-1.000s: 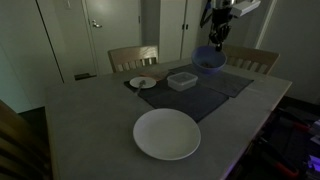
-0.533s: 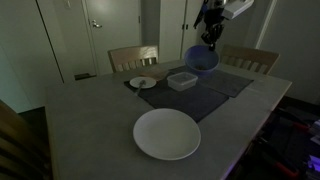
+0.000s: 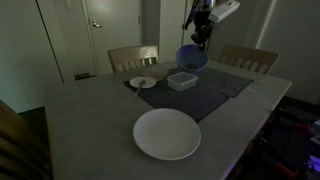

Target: Pour the contents in the blue bowl into the clear bowl

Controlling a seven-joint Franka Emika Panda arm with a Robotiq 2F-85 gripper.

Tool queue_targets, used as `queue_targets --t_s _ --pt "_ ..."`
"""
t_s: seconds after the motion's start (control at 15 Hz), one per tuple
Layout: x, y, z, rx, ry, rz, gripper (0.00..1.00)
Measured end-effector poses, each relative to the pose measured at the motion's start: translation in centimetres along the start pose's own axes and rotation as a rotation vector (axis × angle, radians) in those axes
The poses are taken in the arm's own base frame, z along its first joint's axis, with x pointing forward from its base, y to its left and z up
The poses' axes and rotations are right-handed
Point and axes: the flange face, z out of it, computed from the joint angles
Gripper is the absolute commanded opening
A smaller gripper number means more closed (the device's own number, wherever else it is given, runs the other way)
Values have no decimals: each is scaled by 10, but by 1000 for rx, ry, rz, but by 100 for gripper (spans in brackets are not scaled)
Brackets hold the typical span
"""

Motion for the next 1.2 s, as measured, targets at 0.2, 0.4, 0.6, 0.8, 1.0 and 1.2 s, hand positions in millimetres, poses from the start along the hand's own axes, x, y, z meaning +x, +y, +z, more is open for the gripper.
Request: queue_targets --t_s 0.2,0.4,0.6,0.8,1.0,1.2 --pt "9 -8 5 -50 33 4 1" --pt "11 -17 8 -106 73 17 1" --pt "11 -24 8 -143 104 33 1" --pt "9 -31 7 -182 145 43 1" --pt "4 -42 7 -228 199 45 1" --pt "-5 -57 11 -264 249 43 1"
